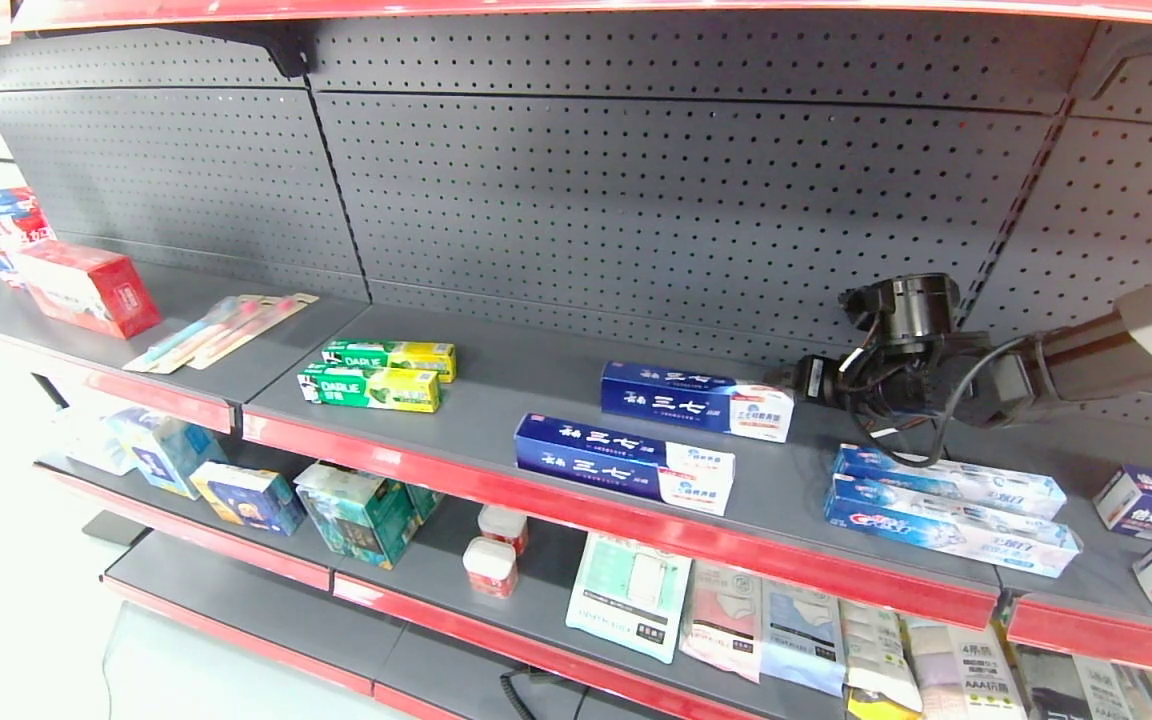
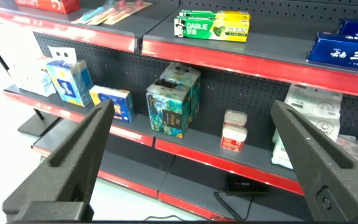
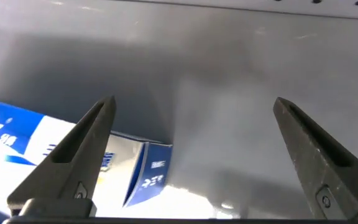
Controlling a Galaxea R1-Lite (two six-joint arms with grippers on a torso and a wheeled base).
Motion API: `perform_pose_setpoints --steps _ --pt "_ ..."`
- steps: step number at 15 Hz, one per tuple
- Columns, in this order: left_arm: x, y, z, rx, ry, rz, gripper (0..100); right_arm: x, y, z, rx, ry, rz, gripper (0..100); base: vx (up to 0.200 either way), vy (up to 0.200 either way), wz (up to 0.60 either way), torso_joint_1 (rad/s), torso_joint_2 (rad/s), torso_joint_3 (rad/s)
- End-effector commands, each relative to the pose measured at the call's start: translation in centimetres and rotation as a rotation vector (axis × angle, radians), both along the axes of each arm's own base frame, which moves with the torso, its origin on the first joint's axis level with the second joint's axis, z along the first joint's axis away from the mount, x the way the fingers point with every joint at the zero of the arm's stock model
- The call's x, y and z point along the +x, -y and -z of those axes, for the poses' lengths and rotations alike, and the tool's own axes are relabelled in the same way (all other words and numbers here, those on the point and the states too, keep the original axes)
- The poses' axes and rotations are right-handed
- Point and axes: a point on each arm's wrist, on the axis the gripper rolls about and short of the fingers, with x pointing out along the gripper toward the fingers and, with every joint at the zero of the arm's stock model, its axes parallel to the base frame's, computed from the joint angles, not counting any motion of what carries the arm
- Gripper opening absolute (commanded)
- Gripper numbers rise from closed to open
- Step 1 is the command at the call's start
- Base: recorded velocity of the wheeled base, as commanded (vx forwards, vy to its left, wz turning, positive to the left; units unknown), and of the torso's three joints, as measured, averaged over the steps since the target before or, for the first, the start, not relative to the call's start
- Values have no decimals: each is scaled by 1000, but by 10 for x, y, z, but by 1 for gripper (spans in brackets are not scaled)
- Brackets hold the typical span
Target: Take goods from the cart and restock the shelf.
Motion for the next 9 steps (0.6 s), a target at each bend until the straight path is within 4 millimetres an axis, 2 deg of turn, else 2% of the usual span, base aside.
perform_pose_setpoints --steps 1,9 --pt "0 0 0 0 0 -1 100 -3 -3 0 0 -5 -7 100 0 0 0 0 0 0" --pt "0 0 0 -1 0 -1 100 -5 -7 0 1 -8 -17 100 0 0 0 0 0 0"
